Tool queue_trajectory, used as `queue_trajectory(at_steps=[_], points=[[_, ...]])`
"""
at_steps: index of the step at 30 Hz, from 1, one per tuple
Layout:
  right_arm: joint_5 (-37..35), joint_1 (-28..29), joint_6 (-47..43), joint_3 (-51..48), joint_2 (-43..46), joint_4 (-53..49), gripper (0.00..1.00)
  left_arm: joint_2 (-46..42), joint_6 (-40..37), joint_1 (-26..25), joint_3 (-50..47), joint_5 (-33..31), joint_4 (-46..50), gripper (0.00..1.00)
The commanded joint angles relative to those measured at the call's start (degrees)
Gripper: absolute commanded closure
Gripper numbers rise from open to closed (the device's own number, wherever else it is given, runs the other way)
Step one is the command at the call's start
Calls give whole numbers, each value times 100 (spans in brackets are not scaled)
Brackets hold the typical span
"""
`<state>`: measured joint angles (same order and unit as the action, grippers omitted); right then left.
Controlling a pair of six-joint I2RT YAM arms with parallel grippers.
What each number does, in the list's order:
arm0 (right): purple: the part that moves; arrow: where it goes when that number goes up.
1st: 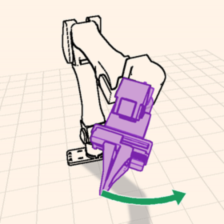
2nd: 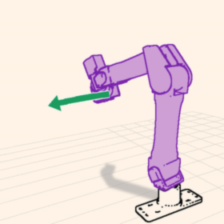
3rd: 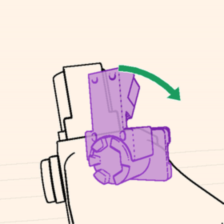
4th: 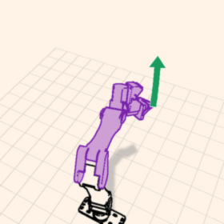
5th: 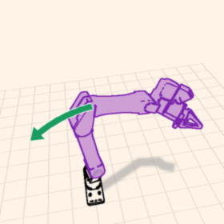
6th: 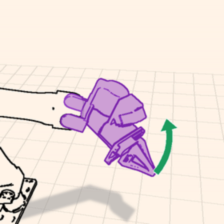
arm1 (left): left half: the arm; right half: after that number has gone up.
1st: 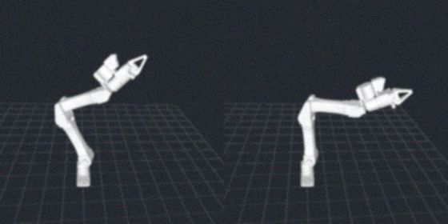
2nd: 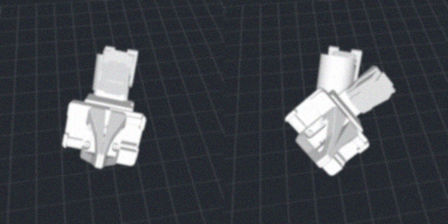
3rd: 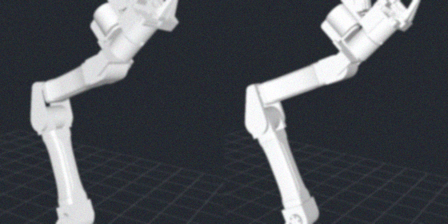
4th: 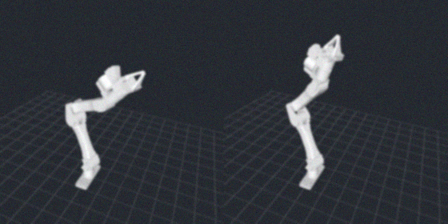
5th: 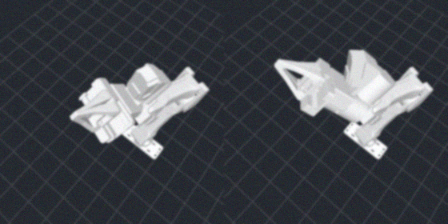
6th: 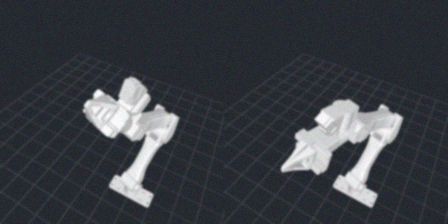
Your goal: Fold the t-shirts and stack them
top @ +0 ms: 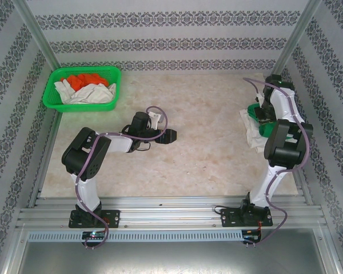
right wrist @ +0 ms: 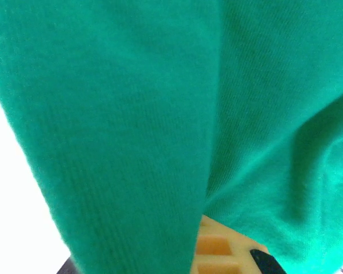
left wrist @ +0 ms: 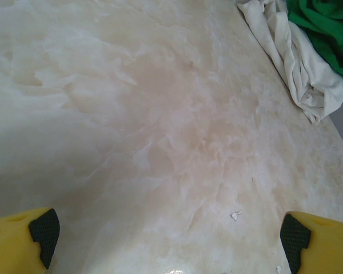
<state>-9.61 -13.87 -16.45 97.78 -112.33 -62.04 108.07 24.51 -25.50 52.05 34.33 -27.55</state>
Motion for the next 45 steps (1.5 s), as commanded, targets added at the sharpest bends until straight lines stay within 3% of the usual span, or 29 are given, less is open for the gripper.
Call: queue_trajectory(at_steps=[1, 3, 5, 10, 15, 19, 23, 27, 33, 35, 38, 42, 44, 45], points=[[523, 103, 187, 177, 171, -141, 47, -87, -37, 14, 53, 62, -220, 0], [697, 91, 249, 97, 402, 18, 29, -220, -137, 17, 33, -42, -170, 0], [1101, 62, 359, -141, 774, 351, 18, -410, -326, 18, 30, -225, -8, 0], [2393, 25, 1367, -1561, 2013, 2140, 2, -1117, -874, 189, -127, -982, 306, 0], [2663, 49, 2579, -3234, 2983, 3720, 2, -2123, -1344, 599, -513, -1831, 607, 0], [1981, 120, 2694, -4571, 3779, 5002, 2, -3006, -1825, 1086, -695, -2416, 1625, 0], [1381, 138, 3039, -5721, 4212, 6580, 2, -3429, -1971, 1796, -1284, -2691, 1591, 0], [916, 366, 2888, -6392, 4051, 7809, 2, -3263, -2090, 2104, -1719, -3136, 981, 0], [785, 546, 2937, -6911, 3474, 9282, 2, -2728, -2651, 2180, -1963, -3441, 163, 0], [779, 657, 2821, -6935, 3253, 9442, 2, -2603, -2772, 2227, -2209, -3628, -587, 0], [647, 864, 2637, -7074, 3060, 9894, 2, -2480, -2450, 2488, -2416, -3595, -917, 0], [555, 963, 2538, -7127, 3120, 9894, 2, -1554, -2310, 2593, -3208, -3736, -3349, 0], [482, 1029, 2478, -7094, 3093, 9878, 2, -1888, -2179, 2594, -2986, -3857, -2304, 0], [470, 1081, 2414, -7056, 3055, 9853, 2, -1694, -2260, 2585, -3112, -3865, -2898, 0]])
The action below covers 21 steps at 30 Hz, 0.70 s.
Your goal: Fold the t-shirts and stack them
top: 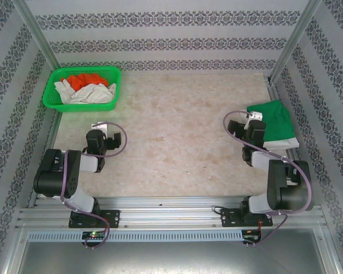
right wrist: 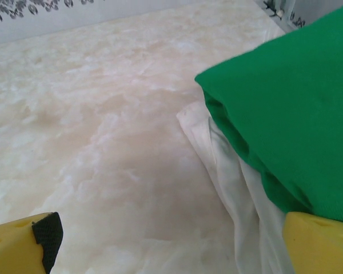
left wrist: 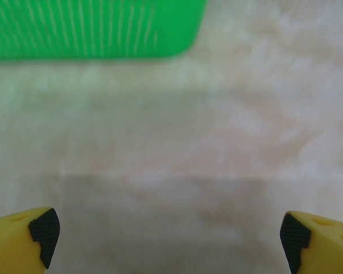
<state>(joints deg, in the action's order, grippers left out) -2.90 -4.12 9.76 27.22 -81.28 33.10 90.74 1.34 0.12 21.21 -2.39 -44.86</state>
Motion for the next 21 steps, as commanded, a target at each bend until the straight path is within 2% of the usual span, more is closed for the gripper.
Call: queue_trajectory(at_steps=[1, 2, 3, 5, 12, 21], points=[[-211, 185, -300, 35, -88, 329, 2, 71, 61, 23, -68, -220, -1320, 0], [-280, 321, -446, 46, -143, 360, 2, -67, 109, 23, 21, -239, -893, 0], [-346, 475, -633, 33, -247, 492, 2, -77, 116, 23, 13, -240, -859, 0], [-651, 742, -840, 34, -375, 738, 2, 29, 75, 25, -51, -249, -1216, 0], [-587, 685, -800, 30, -324, 628, 2, -3, 77, 21, -38, -209, -1110, 0], [-359, 617, -772, -225, -311, 1054, 2, -4, 43, 23, 1, -112, -1048, 0]])
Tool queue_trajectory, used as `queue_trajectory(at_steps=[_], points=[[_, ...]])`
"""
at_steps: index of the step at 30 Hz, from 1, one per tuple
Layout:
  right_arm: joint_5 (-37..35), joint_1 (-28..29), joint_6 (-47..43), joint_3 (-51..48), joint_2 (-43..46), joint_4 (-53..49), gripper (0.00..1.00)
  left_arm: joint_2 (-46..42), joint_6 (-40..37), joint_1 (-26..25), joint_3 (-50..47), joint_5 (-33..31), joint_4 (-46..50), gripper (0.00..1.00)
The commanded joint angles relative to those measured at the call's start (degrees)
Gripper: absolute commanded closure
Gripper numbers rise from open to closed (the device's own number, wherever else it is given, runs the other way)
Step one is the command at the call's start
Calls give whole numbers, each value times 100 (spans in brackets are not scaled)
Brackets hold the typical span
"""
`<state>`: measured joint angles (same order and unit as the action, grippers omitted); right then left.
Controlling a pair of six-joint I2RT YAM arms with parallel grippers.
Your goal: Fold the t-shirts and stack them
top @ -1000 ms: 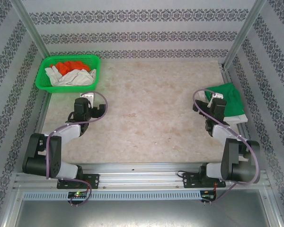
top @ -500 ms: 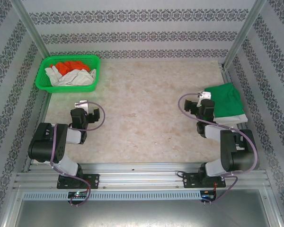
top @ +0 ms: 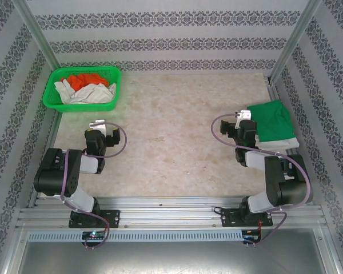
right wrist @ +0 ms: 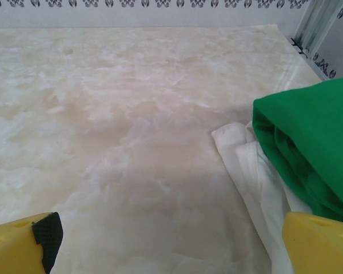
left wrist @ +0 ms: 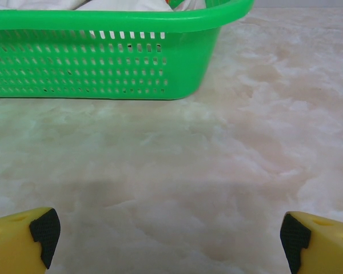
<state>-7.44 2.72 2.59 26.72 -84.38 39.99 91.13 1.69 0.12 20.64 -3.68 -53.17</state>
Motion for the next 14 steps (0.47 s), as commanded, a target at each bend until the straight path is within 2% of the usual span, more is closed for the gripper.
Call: queue_trajectory(at_steps=[1, 3, 6, 8, 10, 14], points=[[243, -106, -61, -287, -55, 585, 2, -41, -13, 20, 79, 63, -175, 0], [435, -122, -113, -577, -368, 1552, 2, -43, -29, 22, 91, 104, -150, 0], [388, -118, -124, -445, -170, 969, 2, -43, -29, 24, 98, 105, -141, 0], [383, -116, -110, -518, -276, 1328, 2, -43, -29, 23, 98, 105, -137, 0], [395, -121, -129, -458, -178, 1034, 2, -43, -25, 23, 107, 105, -115, 0], [356, -107, -143, -503, -176, 1132, 2, -43, -37, 21, 89, 122, -150, 0]])
